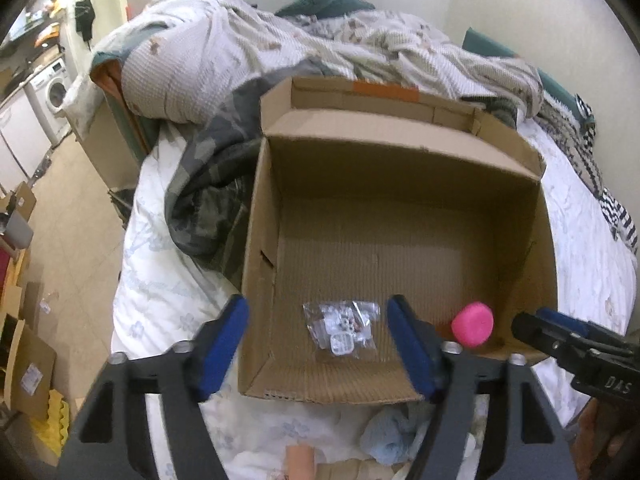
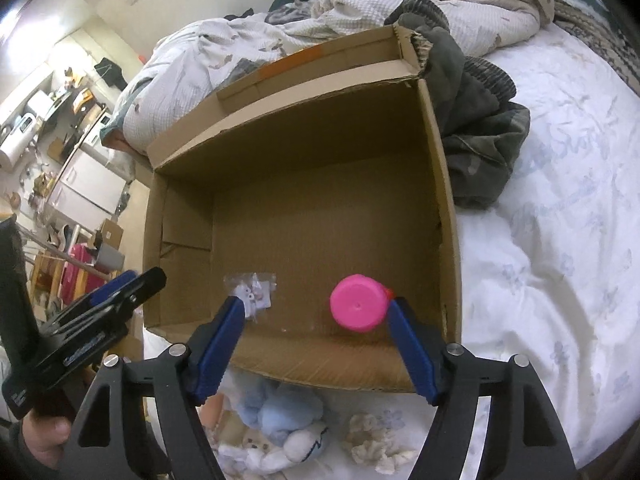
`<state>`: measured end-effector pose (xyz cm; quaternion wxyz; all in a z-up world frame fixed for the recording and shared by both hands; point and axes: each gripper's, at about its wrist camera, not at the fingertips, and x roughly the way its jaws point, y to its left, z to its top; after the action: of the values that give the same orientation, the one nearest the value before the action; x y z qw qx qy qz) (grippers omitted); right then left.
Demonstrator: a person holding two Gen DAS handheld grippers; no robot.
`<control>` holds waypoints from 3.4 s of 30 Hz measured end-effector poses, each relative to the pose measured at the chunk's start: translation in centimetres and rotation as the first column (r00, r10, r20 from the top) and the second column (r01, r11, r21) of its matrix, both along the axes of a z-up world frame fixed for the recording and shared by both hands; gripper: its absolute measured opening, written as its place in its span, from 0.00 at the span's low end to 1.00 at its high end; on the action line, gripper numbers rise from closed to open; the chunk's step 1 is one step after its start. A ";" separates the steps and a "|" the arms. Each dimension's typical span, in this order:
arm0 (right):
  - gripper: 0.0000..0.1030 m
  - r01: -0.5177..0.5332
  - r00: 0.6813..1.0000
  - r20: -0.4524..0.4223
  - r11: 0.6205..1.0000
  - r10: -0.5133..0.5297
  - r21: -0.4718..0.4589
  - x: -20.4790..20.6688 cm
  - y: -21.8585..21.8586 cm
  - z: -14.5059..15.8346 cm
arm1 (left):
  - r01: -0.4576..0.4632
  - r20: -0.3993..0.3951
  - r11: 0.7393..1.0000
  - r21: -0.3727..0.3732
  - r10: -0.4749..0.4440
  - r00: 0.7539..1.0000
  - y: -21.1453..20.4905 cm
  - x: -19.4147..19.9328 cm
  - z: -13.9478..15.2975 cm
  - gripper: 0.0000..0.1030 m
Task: Organize soft objects
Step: 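Carry the duck and bag into the box and open both tools, then lower the left tool and grasp the tan cylinder, then grasp the white crumpled cloth with the right tool and lift it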
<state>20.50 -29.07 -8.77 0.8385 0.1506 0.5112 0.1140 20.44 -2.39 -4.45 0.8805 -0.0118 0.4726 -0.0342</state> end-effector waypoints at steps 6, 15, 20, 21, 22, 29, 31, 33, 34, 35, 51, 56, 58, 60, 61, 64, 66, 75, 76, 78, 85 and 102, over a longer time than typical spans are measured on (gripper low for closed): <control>0.76 0.000 1.000 0.004 1.000 0.000 -0.009 -0.3 0.0 0.0 | -0.002 0.002 1.000 0.020 0.002 1.000 0.0 -0.1 0.1 0.68; 0.76 0.003 1.000 0.021 1.000 -0.003 -0.022 -0.6 0.3 0.6 | -0.026 0.015 0.999 0.027 0.025 1.000 0.8 -0.7 0.6 0.68; 0.76 0.014 0.999 0.038 1.000 -0.013 -0.028 -1.0 0.1 1.0 | -0.041 0.024 0.999 0.032 0.040 0.999 1.3 -1.2 1.0 0.68; 0.76 0.016 0.999 0.040 0.999 -0.015 -0.027 -1.0 0.0 1.1 | -0.042 0.028 0.998 0.036 0.041 0.999 1.4 -1.3 1.1 0.68; 0.76 0.019 0.999 0.043 0.999 -0.018 -0.028 -1.1 -0.1 1.2 | -0.041 0.030 0.998 0.038 0.039 0.999 1.4 -1.4 1.2 0.68; 0.76 0.037 0.997 0.062 0.999 -0.037 -0.012 -2.0 -0.7 2.0 | -0.015 0.021 1.000 0.022 0.015 1.000 1.7 -2.6 2.0 0.68; 0.76 0.035 0.997 0.068 0.999 -0.034 -0.011 -2.4 -0.7 2.3 | -0.022 0.016 1.000 0.016 0.022 1.000 1.9 -3.1 2.1 0.68; 0.76 0.030 0.997 0.074 0.999 -0.029 -0.011 -2.9 -0.7 2.6 | -0.033 0.011 0.999 0.015 0.033 0.999 2.2 -3.7 2.2 0.68; 0.76 0.028 0.997 0.076 1.000 -0.027 -0.013 -3.2 -0.7 2.7 | -0.035 0.006 0.999 0.015 0.035 0.999 2.3 -4.0 2.2 0.68; 0.76 0.024 0.997 0.077 1.000 -0.023 -0.014 -3.4 -0.7 2.9 | -0.040 0.004 0.999 0.015 0.040 0.999 2.4 -4.3 2.3 0.68; 0.76 0.019 0.998 0.054 0.999 -0.017 -0.027 -8.2 -1.4 2.7 | -0.136 -0.123 0.990 -0.030 0.132 0.984 6.5 -8.8 0.6 0.68; 0.76 0.024 1.000 0.021 1.000 -0.023 -0.020 -8.3 -1.4 1.9 | -0.174 -0.324 0.984 -0.035 0.154 0.933 7.3 -8.6 -3.5 0.66; 0.76 0.026 1.000 0.008 0.999 -0.026 -0.025 -8.2 -1.3 1.6 | -0.156 -0.380 0.986 -0.059 0.123 0.917 6.9 -8.5 -4.9 0.53; 0.76 0.028 1.000 0.001 0.999 -0.028 -0.027 -8.1 -1.3 1.4 | -0.136 -0.416 0.988 -0.077 0.092 0.905 6.2 -8.3 -6.0 0.43; 0.76 0.030 1.000 -0.004 0.999 -0.030 -0.027 -8.0 -1.3 1.3 | -0.128 -0.426 0.989 -0.078 0.083 0.901 5.7 -8.2 -6.4 0.43; 0.76 0.031 0.999 -0.019 0.999 -0.032 -0.024 -7.8 -1.2 1.0 | -0.099 -0.466 0.991 -0.096 0.043 0.884 4.4 -7.8 -7.8 0.35; 0.76 0.029 0.999 -0.031 0.999 -0.030 -0.023 -7.7 -1.2 0.7 | -0.075 -0.488 0.991 -0.110 0.011 0.873 3.4 -7.3 -8.7 0.31; 0.76 0.041 0.995 -0.090 0.999 -0.042 -0.011 -6.6 -1.5 -0.8 | -0.033 -0.546 0.998 -0.053 -0.001 0.838 1.6 -5.9 -11.7 0.24; 0.76 0.038 0.994 -0.097 0.999 -0.040 -0.014 -6.4 -1.4 -1.0 | -0.032 -0.551 0.998 -0.049 0.000 0.835 1.5 -5.8 -11.9 0.18; 0.76 0.034 0.993 -0.108 0.999 -0.036 -0.019 -6.1 -1.3 -1.3 | -0.031 -0.546 0.998 -0.047 0.001 0.837 1.4 -5.6 -11.8 0.12; 0.76 0.027 0.986 -0.162 1.000 -0.026 0.000 -5.5 -1.3 -2.5 | -0.063 -0.477 0.994 -0.089 0.013 0.879 1.2 -5.7 -9.1 0.06; 0.55 0.000 0.901 -0.433 0.998 -0.027 -0.062 -5.3 -0.3 -8.9 | -0.095 -0.347 0.981 -0.169 0.030 0.937 2.8 -6.1 -4.0 0.06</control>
<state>15.19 -29.35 -17.72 0.7089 0.1500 0.6868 0.0564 14.32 0.37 -8.44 0.7804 -0.1136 0.6131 -0.0468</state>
